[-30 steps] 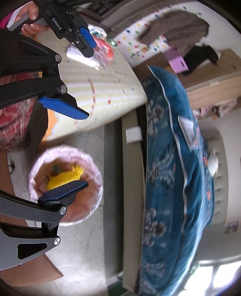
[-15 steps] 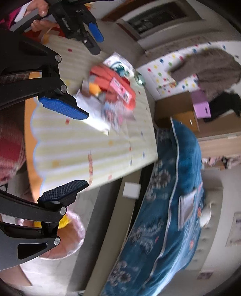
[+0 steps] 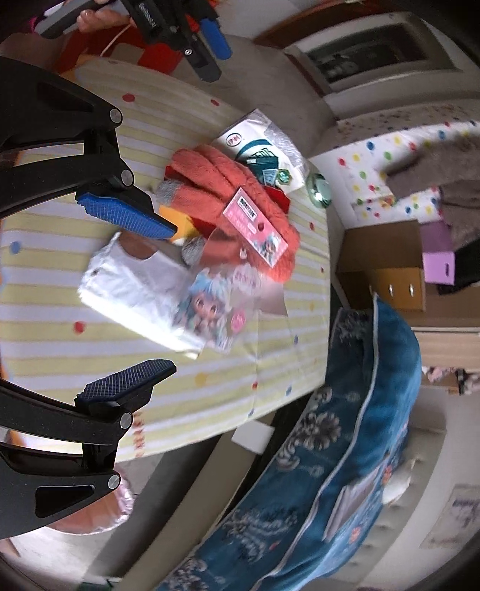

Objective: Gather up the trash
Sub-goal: 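Return both tools to the table, then grasp the clear doll package with the right gripper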

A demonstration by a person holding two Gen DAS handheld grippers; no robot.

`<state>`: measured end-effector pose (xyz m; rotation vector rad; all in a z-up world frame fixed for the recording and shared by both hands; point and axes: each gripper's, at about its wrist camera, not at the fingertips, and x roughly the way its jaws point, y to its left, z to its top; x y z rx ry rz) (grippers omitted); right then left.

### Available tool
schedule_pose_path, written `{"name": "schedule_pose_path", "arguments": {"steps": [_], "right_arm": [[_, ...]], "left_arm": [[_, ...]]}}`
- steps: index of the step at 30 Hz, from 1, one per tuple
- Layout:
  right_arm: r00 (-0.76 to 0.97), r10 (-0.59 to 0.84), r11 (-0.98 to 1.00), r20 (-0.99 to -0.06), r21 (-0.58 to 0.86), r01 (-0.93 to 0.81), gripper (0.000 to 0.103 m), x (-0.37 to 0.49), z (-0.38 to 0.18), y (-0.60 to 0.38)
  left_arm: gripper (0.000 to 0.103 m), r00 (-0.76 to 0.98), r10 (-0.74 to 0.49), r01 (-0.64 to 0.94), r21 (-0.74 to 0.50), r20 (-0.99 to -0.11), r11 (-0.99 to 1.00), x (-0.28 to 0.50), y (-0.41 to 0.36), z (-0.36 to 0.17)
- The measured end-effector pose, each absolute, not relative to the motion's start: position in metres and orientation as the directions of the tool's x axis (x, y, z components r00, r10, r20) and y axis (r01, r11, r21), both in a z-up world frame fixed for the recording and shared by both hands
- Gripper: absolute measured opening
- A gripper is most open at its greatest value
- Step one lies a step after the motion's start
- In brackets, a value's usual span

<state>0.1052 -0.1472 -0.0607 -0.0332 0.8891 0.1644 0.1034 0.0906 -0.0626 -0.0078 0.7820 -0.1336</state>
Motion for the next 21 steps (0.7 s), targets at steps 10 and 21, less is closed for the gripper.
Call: {"name": "schedule_pose_path", "arguments": {"steps": [10,21], "right_arm": [[0.573,0.061,0.956,-0.817,-0.118,-0.27,0.068,0.142,-0.092,-0.12],[0.574,0.07,0.951,-0.816,-0.119,-0.286,0.045,0.164,-0.109,-0.122]], "left_arm": [[0.077,0.694,-0.13,0.08,-0.104,-0.708,0.991,0.127,0.093,-0.077],[0.077,0.677,-0.117,0.087,-0.079,-0.727,0.993,0.14,0.078,-0.083]]}}
